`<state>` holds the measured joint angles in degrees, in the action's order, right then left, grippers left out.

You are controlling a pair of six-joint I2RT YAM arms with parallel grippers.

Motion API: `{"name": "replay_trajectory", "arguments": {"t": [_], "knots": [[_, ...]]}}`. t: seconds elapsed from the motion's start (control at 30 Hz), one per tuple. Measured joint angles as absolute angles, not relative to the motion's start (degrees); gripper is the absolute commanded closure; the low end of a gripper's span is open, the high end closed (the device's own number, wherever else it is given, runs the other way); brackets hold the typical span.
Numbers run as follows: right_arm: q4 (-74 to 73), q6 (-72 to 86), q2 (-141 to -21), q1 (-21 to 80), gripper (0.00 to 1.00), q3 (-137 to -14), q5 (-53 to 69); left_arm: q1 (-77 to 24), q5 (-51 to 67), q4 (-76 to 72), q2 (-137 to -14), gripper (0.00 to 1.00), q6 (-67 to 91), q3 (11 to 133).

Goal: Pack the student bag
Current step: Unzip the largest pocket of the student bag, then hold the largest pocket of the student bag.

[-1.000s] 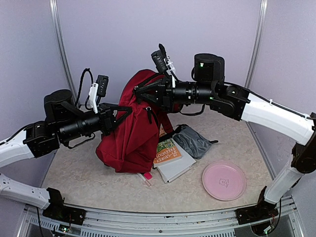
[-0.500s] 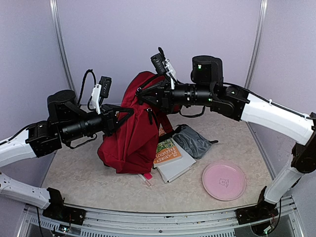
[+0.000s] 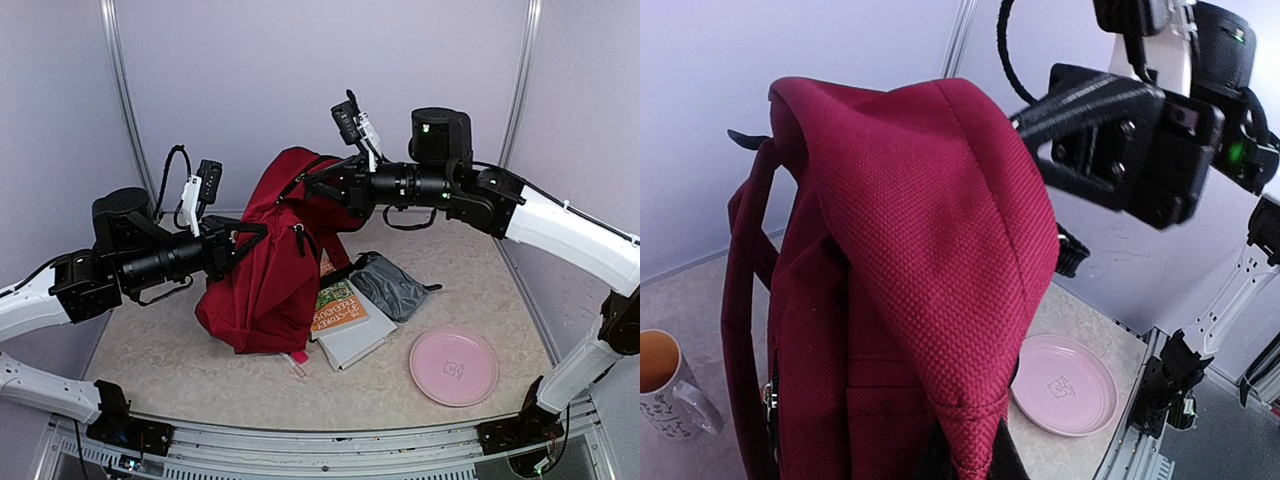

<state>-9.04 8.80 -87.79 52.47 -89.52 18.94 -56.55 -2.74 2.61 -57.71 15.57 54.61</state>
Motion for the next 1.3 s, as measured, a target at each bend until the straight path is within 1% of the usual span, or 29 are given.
{"name": "replay_trajectory", "arguments": {"t": [0.23,0.33,0.47,0.5,0.53,0.57,0.6,0.73,0.77,0.93,1.03,1.13,1.3], "knots": [[-13.74,8.8,-83.33,40.51,1.0,-86.74,19.46,-56.55,-1.56,2.87,-54.48,1.0,14.85,52.14],[-14.35,8.58,-82.24,37.63,1.0,-84.33,20.75,-56.55,-0.86,3.07,-53.71,1.0,14.5,51.24],[-16.27,5.15,-82.0,36.49,1.0,-83.0,23.9,-56.55,0.67,3.29,-52.69,1.0,14.22,49.95],[-16.71,4.08,-81.95,36.47,1.0,-82.67,24.75,-56.55,1.52,3.66,-52.53,0.94,14.02,49.82],[-17.3,3.07,-81.95,36.53,1.0,-82.35,25.54,-56.55,2.35,4.01,-52.51,0.74,13.82,49.82],[-17.74,2.24,-81.95,36.67,1.0,-82.11,26.28,-56.55,3.42,4.47,-52.56,0.58,13.41,49.82],[-17.98,1.63,-81.95,37.01,1.0,-81.95,26.87,-56.55,4.64,5.21,-52.69,0.45,12.88,49.87],[-18.46,-0.16,-81.95,38.79,1.0,-81.89,27.9,-58.22,6.02,9.13,-53.78,0.09,10.17,51.83],[-18.41,-0.43,-81.95,39.4,1.0,-81.89,28.12,-59.05,6.02,10.2,-53.93,0.02,9.5,52.77],[-18.41,-1.65,-81.95,40.88,1.0,-82.06,28.45,-64.34,5.89,13.23,-52.86,0.01,4.84,57.3],[-18.48,-2.68,-81.95,41.3,1.0,-82.91,28.77,-69.14,3.22,13.54,-51.7,0.01,1.74,58.87],[-18.2,-4.08,-81.95,42.41,1.0,-83.31,29.52,-71.75,-2.79,14.57,-52.82,0.01,-0.12,62.24],[-18.17,-5.82,-82.13,45.17,1.0,-83.92,30.57,-69.84,-16.1,18.11,-61.87,0.01,0.25,73.89]]}}
